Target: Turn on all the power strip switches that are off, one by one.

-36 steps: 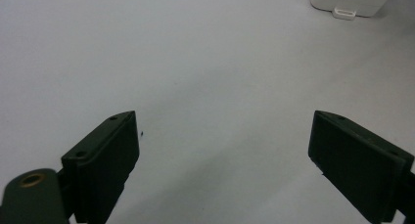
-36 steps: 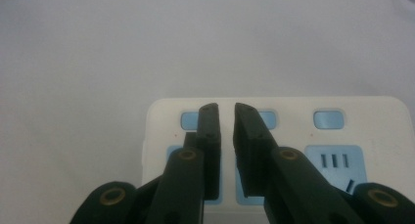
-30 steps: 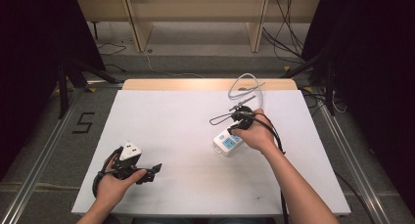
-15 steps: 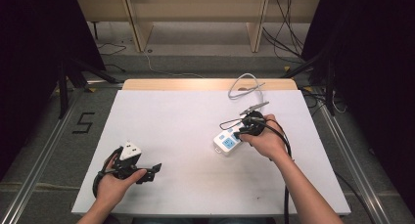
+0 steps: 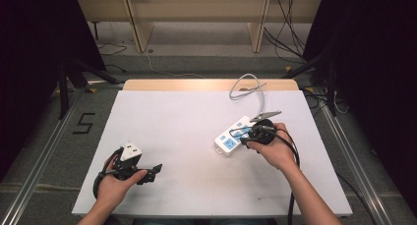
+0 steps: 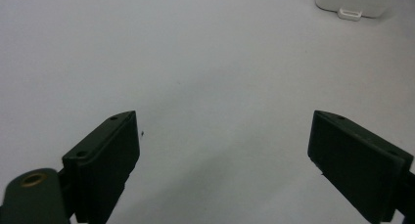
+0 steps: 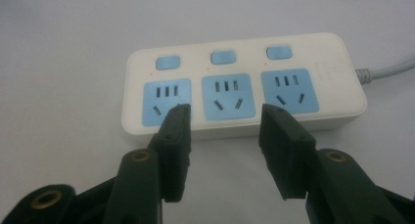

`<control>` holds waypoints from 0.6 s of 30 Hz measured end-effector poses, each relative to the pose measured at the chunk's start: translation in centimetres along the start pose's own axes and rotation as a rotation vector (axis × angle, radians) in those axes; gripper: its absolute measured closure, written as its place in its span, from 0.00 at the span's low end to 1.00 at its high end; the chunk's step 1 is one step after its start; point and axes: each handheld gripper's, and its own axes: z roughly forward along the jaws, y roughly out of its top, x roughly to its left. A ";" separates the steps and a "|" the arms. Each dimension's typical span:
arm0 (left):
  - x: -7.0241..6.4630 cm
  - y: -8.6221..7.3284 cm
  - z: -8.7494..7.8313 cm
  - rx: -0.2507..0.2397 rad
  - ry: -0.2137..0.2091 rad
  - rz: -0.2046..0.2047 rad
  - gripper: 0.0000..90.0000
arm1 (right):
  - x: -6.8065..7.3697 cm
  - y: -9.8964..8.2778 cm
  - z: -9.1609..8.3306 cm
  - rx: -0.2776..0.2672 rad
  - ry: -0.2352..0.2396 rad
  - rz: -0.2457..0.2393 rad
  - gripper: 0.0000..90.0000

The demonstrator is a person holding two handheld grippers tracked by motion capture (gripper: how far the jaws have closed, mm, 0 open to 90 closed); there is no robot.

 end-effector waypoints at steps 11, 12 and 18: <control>-0.1 0.0 0.0 -0.001 0.001 0.001 0.13 | -0.1 -2.5 -0.6 -0.046 -0.010 0.022 0.56; -0.1 0.0 0.0 0.000 0.000 0.001 0.13 | -0.1 -2.7 -0.6 -0.052 -0.013 0.024 0.55; 0.0 0.0 0.1 0.003 0.004 0.001 0.13 | -0.2 -3.5 -1.1 -0.087 -0.013 0.024 0.54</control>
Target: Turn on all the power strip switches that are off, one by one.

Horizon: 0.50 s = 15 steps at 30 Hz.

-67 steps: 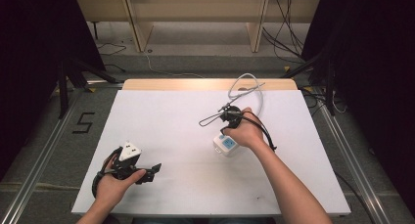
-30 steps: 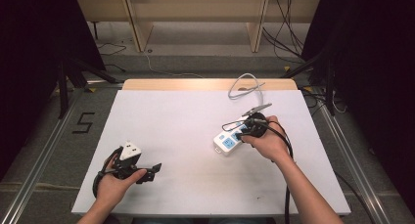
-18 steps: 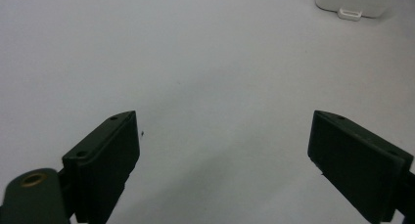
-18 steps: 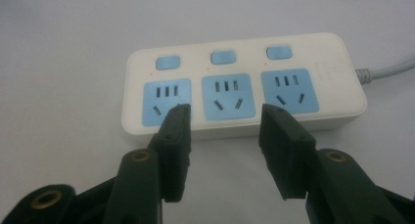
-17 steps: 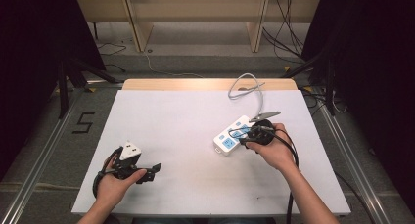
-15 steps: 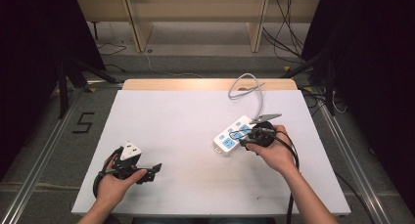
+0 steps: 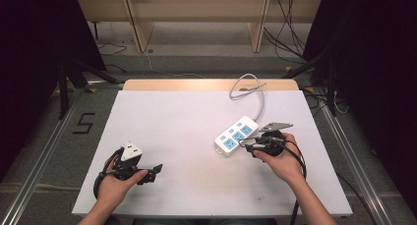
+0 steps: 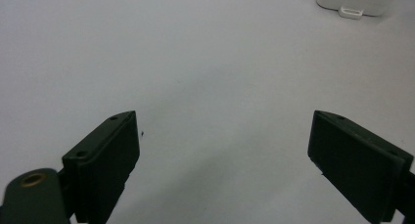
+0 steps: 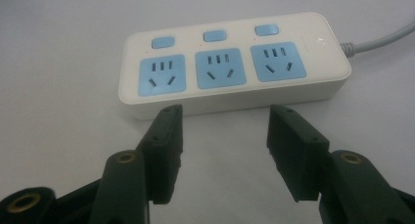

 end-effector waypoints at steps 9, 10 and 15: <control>0.1 0.0 0.0 0.002 0.006 0.000 0.13 | 0.2 -1.4 -1.0 -0.066 0.008 -0.001 0.53; 0.1 0.0 0.0 0.003 0.005 -0.002 0.13 | 0.2 -1.7 -1.1 -0.073 0.008 0.002 0.52; 0.2 0.0 -0.1 0.006 0.008 0.000 0.13 | 0.2 -3.0 -1.6 -0.114 0.001 0.010 0.52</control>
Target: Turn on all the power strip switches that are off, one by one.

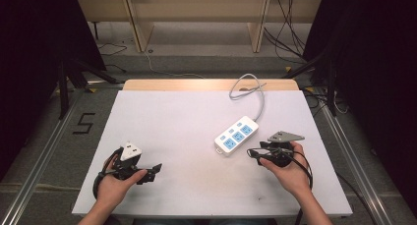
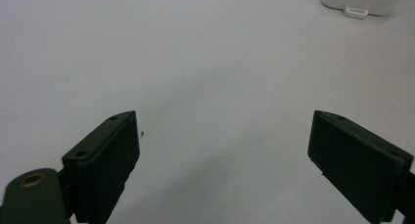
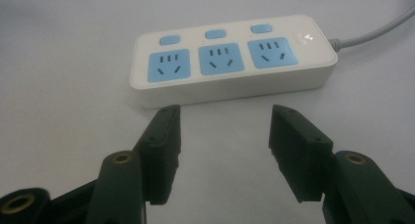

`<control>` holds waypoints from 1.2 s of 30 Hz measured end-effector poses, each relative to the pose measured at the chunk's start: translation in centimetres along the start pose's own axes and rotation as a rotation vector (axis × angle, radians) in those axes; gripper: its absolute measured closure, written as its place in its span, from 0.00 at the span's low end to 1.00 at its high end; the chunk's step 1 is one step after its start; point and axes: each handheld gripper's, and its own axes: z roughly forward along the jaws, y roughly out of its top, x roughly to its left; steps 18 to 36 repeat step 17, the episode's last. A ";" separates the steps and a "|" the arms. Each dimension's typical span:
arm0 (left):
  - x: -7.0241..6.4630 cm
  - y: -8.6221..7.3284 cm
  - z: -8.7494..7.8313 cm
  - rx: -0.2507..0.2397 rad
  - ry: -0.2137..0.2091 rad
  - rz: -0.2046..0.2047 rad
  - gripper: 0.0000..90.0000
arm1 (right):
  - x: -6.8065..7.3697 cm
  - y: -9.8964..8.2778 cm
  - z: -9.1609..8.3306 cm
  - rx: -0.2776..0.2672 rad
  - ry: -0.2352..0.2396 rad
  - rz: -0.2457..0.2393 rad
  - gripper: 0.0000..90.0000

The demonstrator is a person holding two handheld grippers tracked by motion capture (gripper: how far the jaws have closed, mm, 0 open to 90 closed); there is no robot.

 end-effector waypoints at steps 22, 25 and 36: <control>0.4 -0.1 0.3 0.015 -0.002 -0.008 0.13 | -0.5 -1.8 -0.9 -0.073 -0.002 0.010 0.51; 0.4 -0.1 0.3 0.015 -0.002 -0.008 0.13 | -0.5 -1.8 -0.9 -0.073 -0.002 0.010 0.51; 0.4 -0.1 0.3 0.015 -0.002 -0.008 0.13 | -0.5 -1.8 -0.9 -0.073 -0.002 0.010 0.51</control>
